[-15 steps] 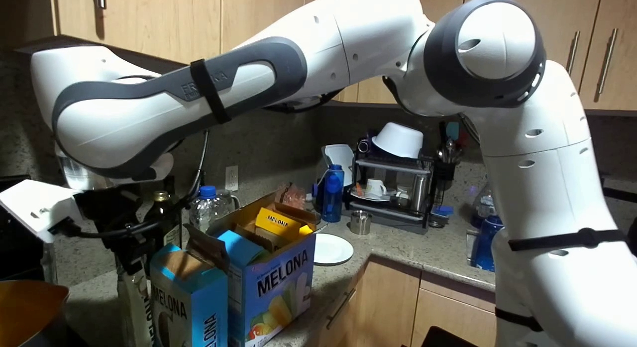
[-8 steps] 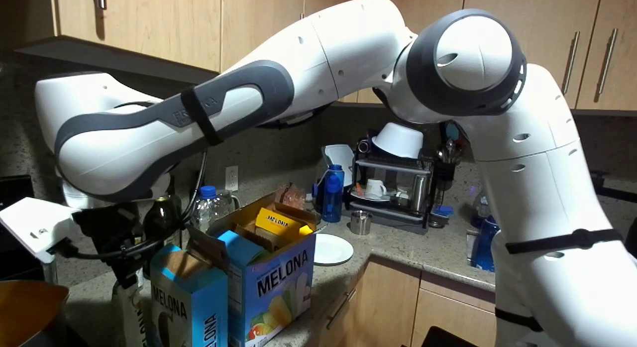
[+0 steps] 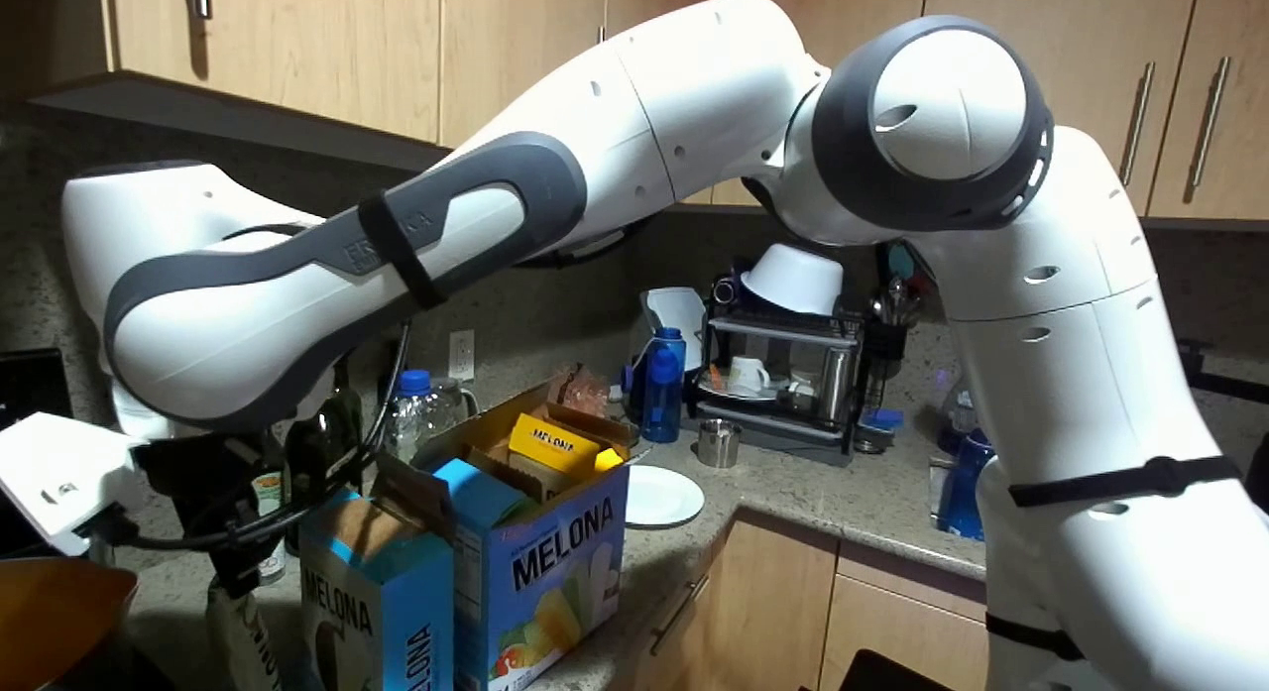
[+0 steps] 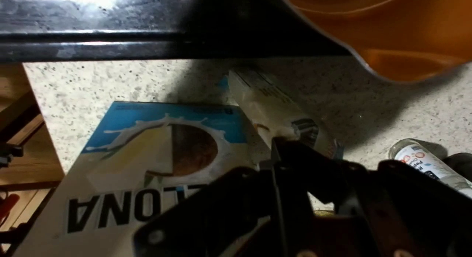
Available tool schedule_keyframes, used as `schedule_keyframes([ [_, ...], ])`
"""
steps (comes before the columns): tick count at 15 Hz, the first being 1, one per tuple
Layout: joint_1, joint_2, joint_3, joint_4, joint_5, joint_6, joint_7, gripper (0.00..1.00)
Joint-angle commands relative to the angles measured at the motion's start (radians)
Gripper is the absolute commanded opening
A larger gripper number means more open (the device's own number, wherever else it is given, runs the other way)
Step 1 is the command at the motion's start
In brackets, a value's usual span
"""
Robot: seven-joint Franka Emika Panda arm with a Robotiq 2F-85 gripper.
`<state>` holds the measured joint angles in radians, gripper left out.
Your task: Remove the white plastic from the blue box on the left and put it on the counter
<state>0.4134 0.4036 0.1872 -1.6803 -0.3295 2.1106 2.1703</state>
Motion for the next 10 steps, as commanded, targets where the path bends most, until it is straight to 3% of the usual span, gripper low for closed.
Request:
schedule_keyframes([
  [1, 0.016, -0.027, -0.013, -0.072, 0.018, 0.04, 0.036, 0.06],
  [10, 0.013, -0.153, 0.01, -0.269, 0.064, 0.055, 0.121, 0.06],
])
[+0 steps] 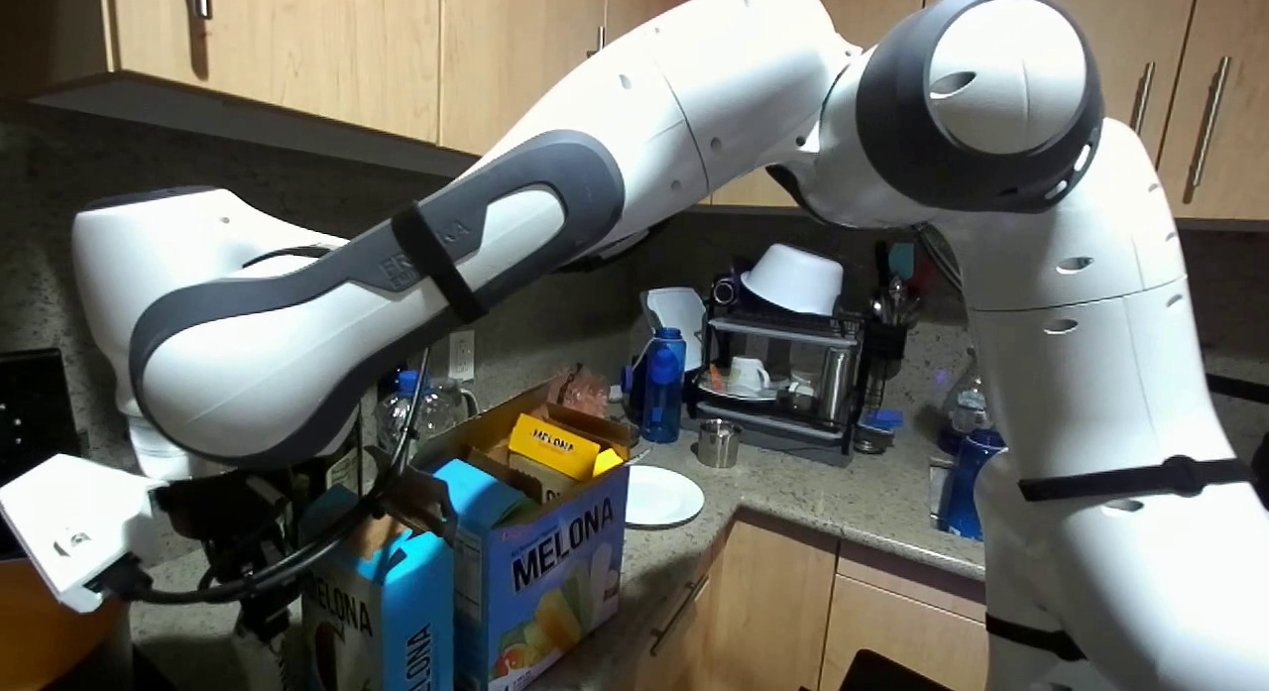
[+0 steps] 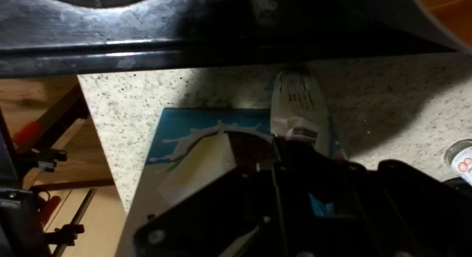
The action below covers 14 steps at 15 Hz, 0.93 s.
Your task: Remove the white plastic from the blue box on the left and put it on the counter
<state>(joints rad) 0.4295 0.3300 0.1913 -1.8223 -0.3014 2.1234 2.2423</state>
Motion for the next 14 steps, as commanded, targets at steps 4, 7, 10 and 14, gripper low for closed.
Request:
schedule_keyframes([
  [4, -0.01, -0.129, 0.027, -0.236, 0.093, 0.058, 0.075, 0.06],
  [7, -0.013, -0.143, 0.037, -0.31, 0.125, 0.089, 0.087, 0.06],
  [10, -0.015, -0.147, 0.044, -0.37, 0.154, 0.123, 0.094, 0.06],
  [14, -0.018, -0.137, 0.044, -0.412, 0.17, 0.186, 0.074, 0.05],
])
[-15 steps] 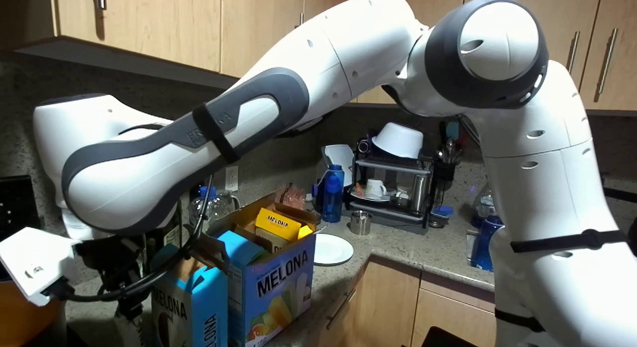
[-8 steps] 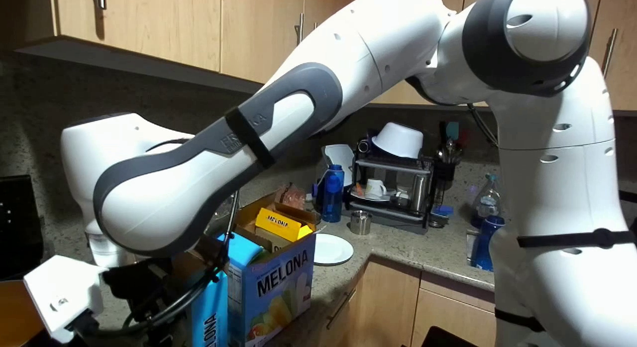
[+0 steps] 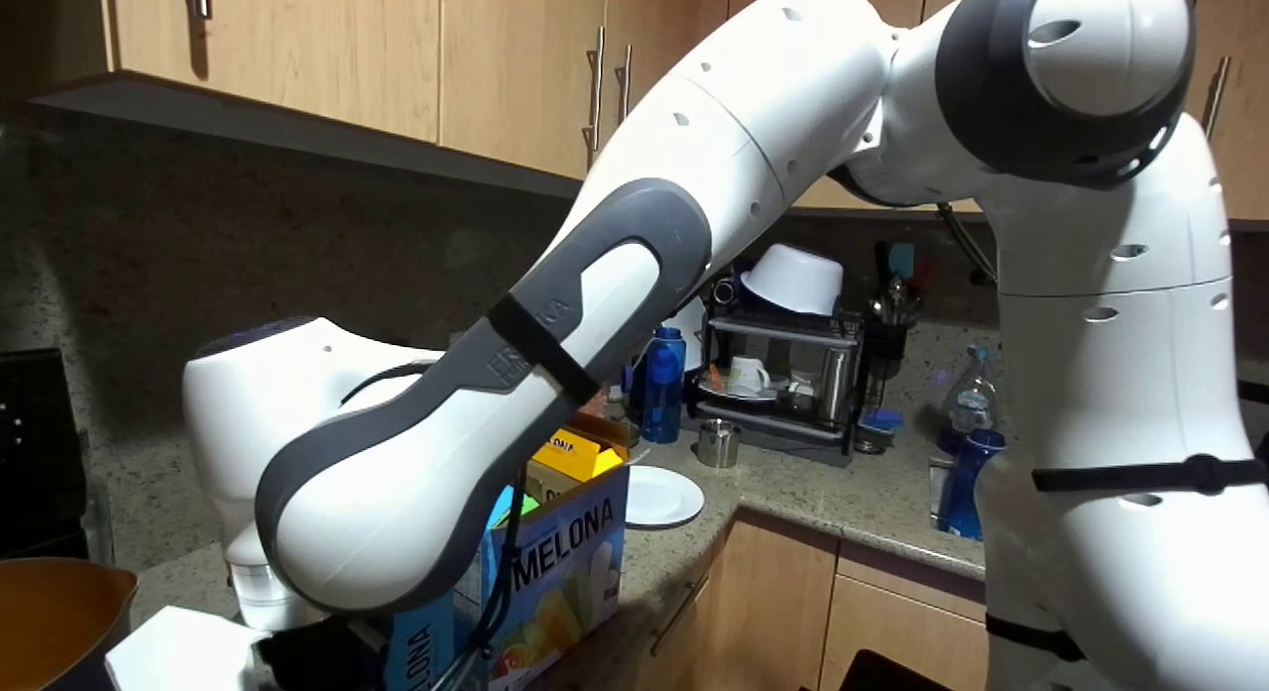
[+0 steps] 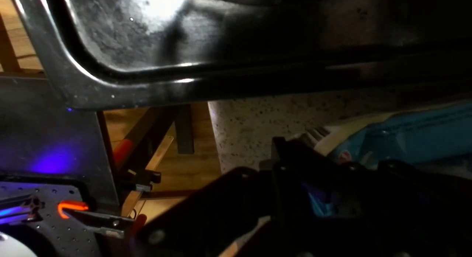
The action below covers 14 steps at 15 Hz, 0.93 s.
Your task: Remove the white plastic from the blue box on the left and put it on the counter
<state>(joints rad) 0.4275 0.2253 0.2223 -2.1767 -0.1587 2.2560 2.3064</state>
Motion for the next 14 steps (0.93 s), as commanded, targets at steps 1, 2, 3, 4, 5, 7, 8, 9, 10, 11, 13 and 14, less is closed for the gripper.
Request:
schedule_keyframes([
  [1, -0.018, -0.032, 0.011, -0.06, 0.027, 0.06, 0.009, 0.3],
  [2, -0.019, -0.034, 0.01, -0.061, 0.026, 0.061, 0.006, 0.33],
  [3, -0.02, -0.038, 0.008, -0.061, 0.021, 0.056, 0.006, 0.39],
  [4, -0.021, -0.044, 0.007, -0.06, 0.017, 0.05, 0.007, 0.47],
  [5, -0.023, -0.053, 0.008, -0.06, 0.018, 0.041, 0.002, 0.54],
  [7, -0.025, -0.091, 0.009, -0.067, 0.01, 0.039, 0.008, 0.69],
  [8, -0.026, -0.113, 0.012, -0.071, 0.01, 0.041, 0.009, 0.76],
  [9, -0.025, -0.144, 0.015, -0.074, 0.006, 0.038, 0.015, 0.84],
  [10, -0.024, -0.175, 0.02, -0.078, -0.001, 0.039, 0.019, 0.91],
  [11, -0.025, -0.204, 0.025, -0.078, -0.005, 0.034, 0.022, 0.98],
  [13, -0.028, -0.266, 0.04, -0.085, -0.016, 0.038, 0.034, 1.0],
  [14, -0.032, -0.296, 0.05, -0.09, -0.012, 0.043, 0.036, 1.0],
])
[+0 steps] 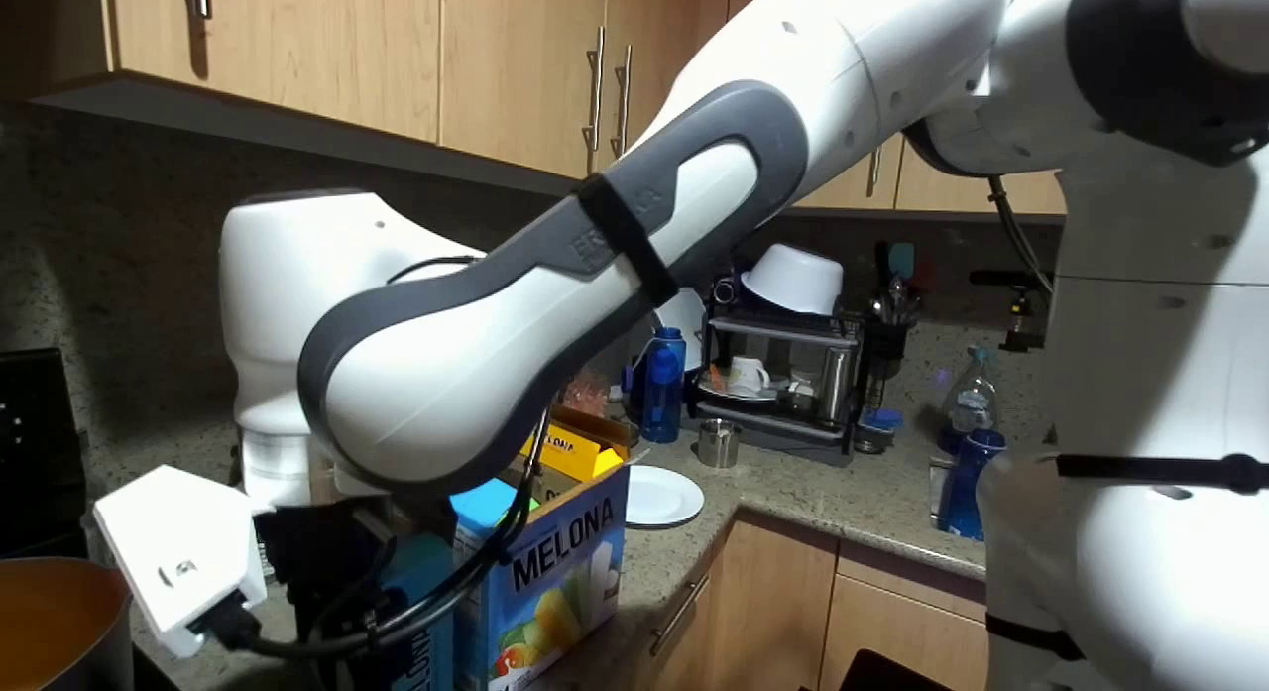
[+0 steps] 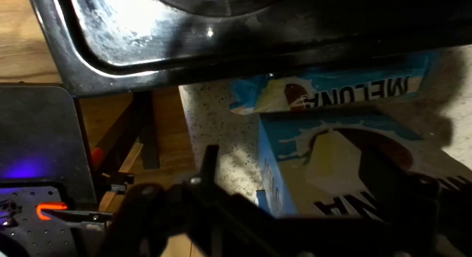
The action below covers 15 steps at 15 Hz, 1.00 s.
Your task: Remove the white plastic from the blue box on the left and put it on the counter
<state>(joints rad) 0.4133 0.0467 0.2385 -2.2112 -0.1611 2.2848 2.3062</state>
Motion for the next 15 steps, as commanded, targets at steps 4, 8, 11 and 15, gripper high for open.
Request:
schedule_keyframes([
  [4, -0.04, -0.119, 0.064, -0.02, 0.006, -0.002, 0.006, 1.0],
  [8, -0.05, -0.165, 0.077, -0.048, 0.009, 0.001, 0.01, 1.0],
  [11, -0.052, -0.166, 0.077, -0.054, 0.009, 0.006, 0.01, 1.0],
  [15, -0.053, -0.166, 0.077, -0.055, 0.009, 0.008, 0.01, 1.0],
])
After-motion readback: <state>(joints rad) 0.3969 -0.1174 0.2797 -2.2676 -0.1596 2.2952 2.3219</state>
